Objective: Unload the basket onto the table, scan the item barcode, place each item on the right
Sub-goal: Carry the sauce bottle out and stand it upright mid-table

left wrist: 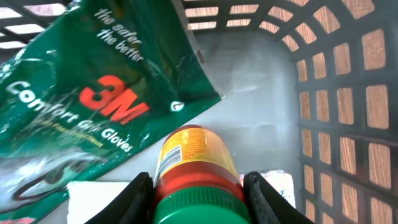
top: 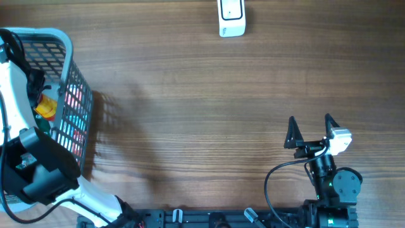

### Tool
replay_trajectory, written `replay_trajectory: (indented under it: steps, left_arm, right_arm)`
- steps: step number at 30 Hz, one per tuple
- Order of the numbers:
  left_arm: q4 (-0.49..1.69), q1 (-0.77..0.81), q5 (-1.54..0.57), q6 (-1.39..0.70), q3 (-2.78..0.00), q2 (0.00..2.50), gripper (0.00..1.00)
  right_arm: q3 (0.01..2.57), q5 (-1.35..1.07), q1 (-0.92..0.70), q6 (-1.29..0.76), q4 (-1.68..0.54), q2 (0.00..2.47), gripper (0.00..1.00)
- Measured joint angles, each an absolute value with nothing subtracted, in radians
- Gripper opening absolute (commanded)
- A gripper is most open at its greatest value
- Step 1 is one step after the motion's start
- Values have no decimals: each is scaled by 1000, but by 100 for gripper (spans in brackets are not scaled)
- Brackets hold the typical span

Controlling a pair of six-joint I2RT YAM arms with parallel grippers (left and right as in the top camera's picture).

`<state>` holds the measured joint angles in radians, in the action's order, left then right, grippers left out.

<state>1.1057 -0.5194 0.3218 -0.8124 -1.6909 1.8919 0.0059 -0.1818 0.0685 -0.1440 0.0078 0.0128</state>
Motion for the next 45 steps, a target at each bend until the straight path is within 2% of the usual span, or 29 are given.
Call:
replay_trajectory:
  steps: [4,12,16,18,22,29,36,45]
  left_arm:
    - [1121,-519,321,-794,-1741,1763,31]
    - [1087,-483,320,-779,-1798,1327,31]
    - [1044,-271,265,-760,-1799,1188,31]
    - [1058,-105,260,-757,-1801,1169,31]
    - [1154,201,241,-752,-1803,1246,31]
    - [1221,537,233,-737,-1803,1594,31]
    - [1161,656,124,-698,-1802,1908,31]
    - [1029,720,110,-693,-1804,2043,34]
  right_arm:
    - [6,-182,68,-144,8,13,100]
    - [6,-182,68,-144,8,13,100]
    - [6,-182,68,-144,8,13,100]
    - [6,-182,68,-144,8,13,100]
    - [6,-182,68,-144,8,13,100]
    - [6,-182,68,-144,8,13,100]
    - [6,-182,68,-144,8,13,100]
    - [6,-182,68,-144,8,13,100]
